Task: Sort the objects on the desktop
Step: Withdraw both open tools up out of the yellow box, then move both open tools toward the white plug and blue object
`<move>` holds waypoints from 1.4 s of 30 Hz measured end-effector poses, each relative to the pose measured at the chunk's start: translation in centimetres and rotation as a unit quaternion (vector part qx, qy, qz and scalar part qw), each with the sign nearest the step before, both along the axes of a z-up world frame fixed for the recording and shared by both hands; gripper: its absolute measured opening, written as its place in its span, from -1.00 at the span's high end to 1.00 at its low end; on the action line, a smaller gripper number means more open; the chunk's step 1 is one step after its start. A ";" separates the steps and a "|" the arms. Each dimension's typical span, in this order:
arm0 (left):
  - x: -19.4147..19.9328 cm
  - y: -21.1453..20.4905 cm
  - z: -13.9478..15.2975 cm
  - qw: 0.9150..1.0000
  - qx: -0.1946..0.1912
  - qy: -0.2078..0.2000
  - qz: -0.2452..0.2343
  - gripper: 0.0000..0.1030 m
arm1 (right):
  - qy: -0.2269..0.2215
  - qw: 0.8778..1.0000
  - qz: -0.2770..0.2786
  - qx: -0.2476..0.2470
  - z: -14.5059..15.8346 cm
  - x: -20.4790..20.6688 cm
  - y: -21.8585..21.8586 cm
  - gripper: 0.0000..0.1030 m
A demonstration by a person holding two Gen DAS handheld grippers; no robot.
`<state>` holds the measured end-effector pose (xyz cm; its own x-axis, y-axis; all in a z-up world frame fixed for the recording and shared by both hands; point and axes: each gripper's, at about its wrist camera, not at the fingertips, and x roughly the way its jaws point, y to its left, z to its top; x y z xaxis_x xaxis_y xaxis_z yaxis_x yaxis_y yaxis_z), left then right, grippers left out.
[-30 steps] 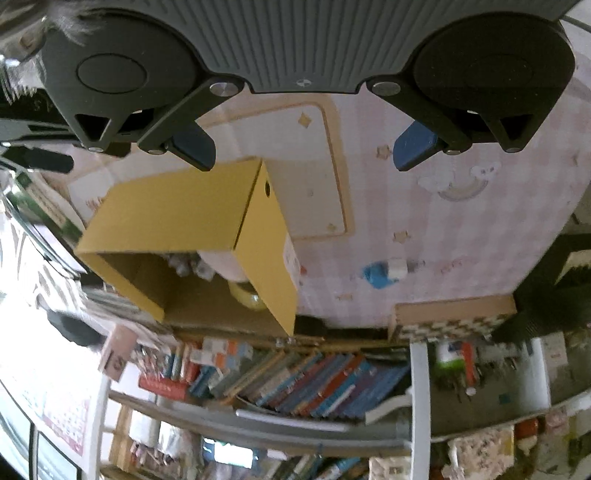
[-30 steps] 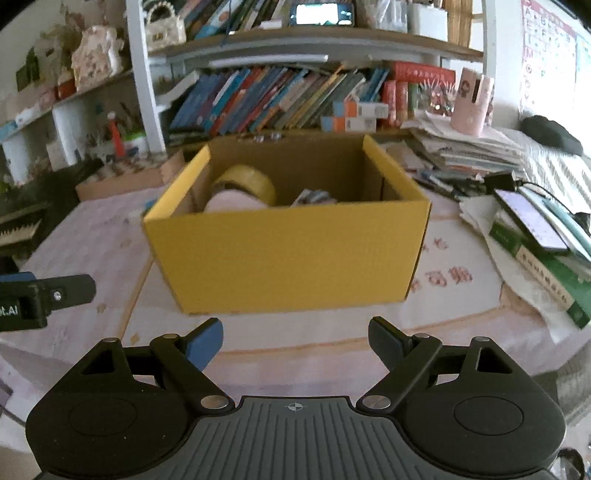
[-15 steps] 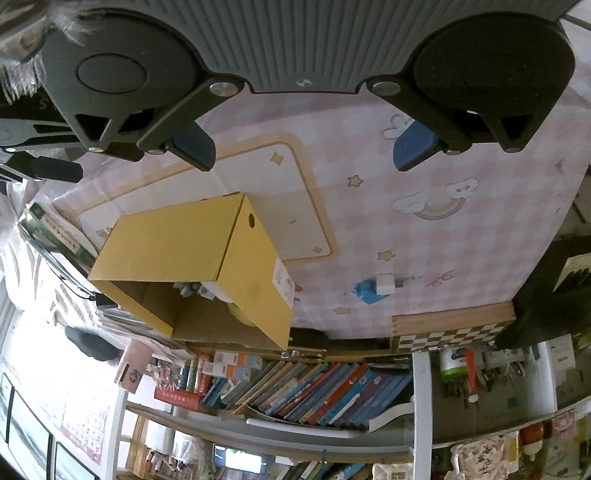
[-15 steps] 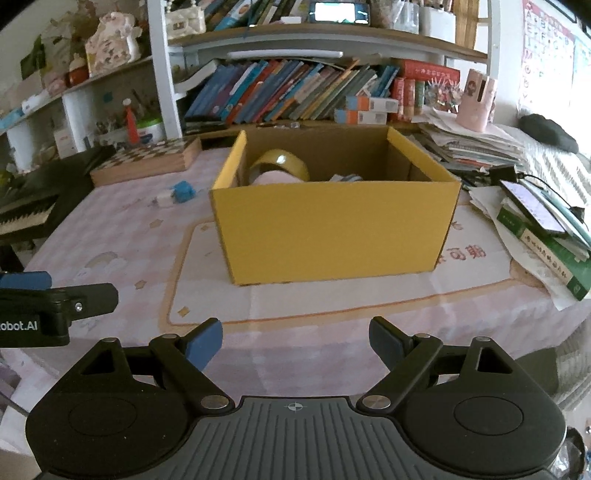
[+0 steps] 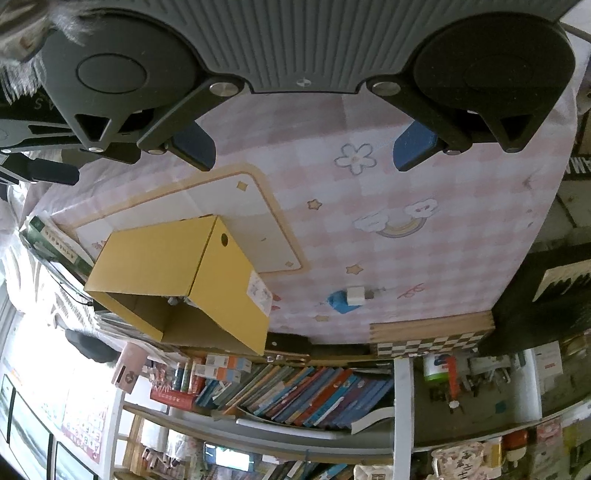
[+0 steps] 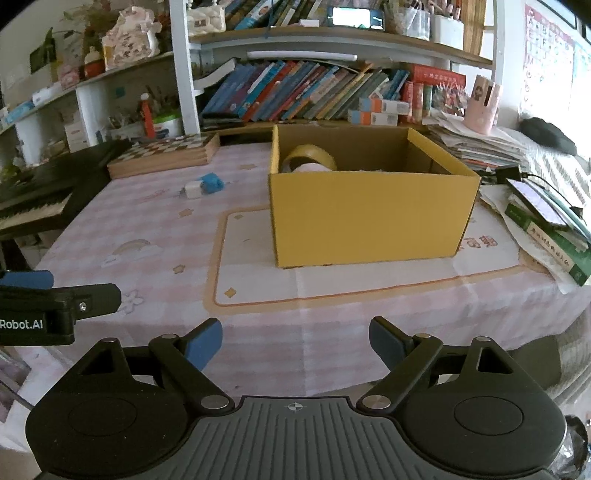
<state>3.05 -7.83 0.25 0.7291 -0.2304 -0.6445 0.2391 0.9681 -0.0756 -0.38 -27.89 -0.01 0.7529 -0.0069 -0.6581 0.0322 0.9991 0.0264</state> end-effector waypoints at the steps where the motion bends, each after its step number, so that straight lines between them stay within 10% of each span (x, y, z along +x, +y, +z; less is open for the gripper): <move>1: -0.1 0.3 0.0 1.000 0.000 -0.001 0.000 -1.00 | 0.000 1.000 0.000 0.000 0.0 -0.1 0.2 -0.73; 42: -0.6 10.4 -0.3 0.996 0.001 -0.002 0.085 -1.00 | 0.003 0.995 0.103 0.000 -0.3 2.4 10.6 -0.73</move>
